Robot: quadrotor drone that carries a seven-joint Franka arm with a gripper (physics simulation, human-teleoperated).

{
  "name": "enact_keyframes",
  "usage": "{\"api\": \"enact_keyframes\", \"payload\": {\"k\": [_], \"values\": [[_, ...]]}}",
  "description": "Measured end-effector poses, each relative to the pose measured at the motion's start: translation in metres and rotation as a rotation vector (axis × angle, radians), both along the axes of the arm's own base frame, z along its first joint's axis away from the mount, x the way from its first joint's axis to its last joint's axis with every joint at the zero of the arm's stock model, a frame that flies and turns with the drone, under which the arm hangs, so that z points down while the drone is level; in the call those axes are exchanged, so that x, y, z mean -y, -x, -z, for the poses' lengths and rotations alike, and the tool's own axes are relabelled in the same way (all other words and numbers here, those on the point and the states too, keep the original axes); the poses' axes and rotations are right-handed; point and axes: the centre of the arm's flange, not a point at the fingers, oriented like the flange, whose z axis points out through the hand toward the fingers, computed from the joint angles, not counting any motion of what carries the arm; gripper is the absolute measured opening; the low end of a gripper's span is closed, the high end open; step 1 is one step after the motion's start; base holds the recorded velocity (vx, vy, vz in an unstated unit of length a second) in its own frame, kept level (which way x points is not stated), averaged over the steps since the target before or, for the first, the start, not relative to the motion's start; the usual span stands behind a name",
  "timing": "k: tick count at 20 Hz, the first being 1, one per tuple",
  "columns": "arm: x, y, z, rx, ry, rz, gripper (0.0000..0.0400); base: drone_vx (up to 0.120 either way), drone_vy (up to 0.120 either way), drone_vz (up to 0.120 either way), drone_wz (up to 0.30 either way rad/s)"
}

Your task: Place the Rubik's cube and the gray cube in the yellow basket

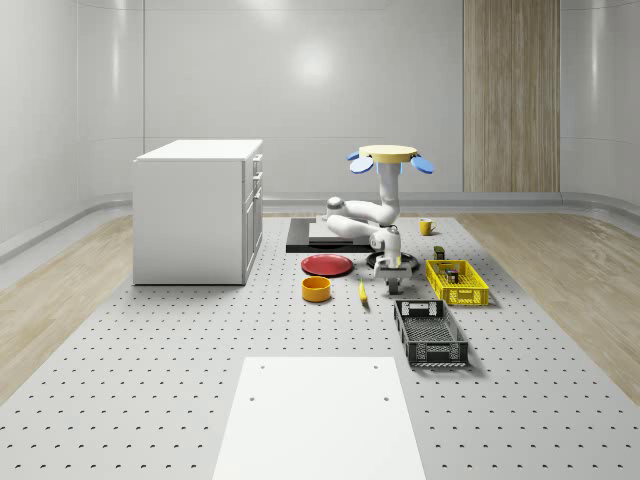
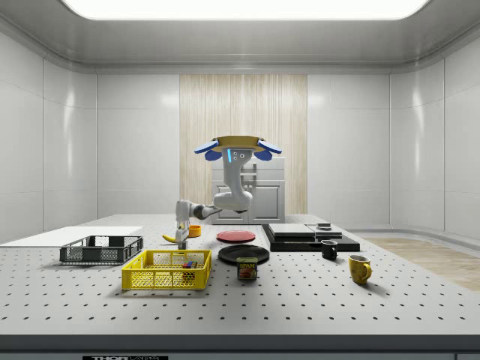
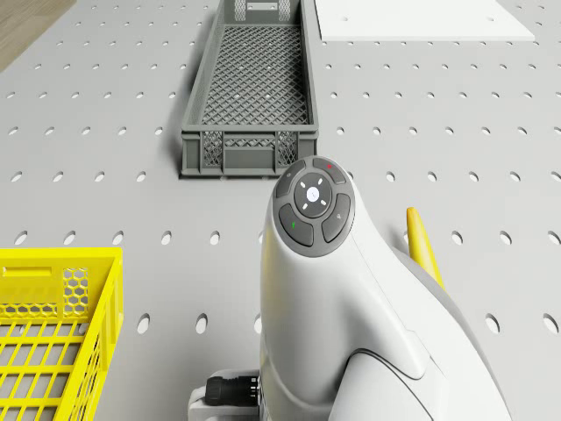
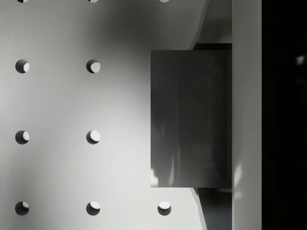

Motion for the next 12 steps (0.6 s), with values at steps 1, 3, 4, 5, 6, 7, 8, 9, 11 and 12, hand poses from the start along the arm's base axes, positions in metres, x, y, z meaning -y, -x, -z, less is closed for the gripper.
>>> {"api": "enact_keyframes", "payload": {"k": [1,3,4,5,6,7,8,9,11,12], "values": [[0.000,0.000,0.004,0.000,0.000,0.000,0.0251,0.000,0.000,0.120,0.000],[0.000,0.000,0.013,0.000,0.000,0.000,0.0250,0.000,0.000,0.120,0.000],[0.000,0.000,0.016,0.000,0.000,0.000,0.0250,0.000,0.000,0.120,0.000],[0.000,0.000,0.019,0.000,0.000,0.000,0.0250,0.000,0.000,0.120,0.000],[0.000,0.000,0.021,0.000,0.000,0.000,0.0250,0.000,0.000,0.120,0.000],[0.000,0.000,0.023,0.000,0.000,0.000,0.0250,0.000,0.000,0.120,0.000],[0.000,0.000,0.025,0.000,0.000,0.000,0.0250,0.000,0.000,0.120,0.000],[0.000,0.000,0.026,0.000,0.000,0.000,0.0250,0.000,0.000,0.120,0.000],[0.000,0.000,0.028,0.000,0.000,0.000,0.0250,0.000,0.000,0.120,0.000],[0.000,0.000,0.029,0.000,0.000,0.000,0.0250,0.000,0.000,0.080,0.000]]}}
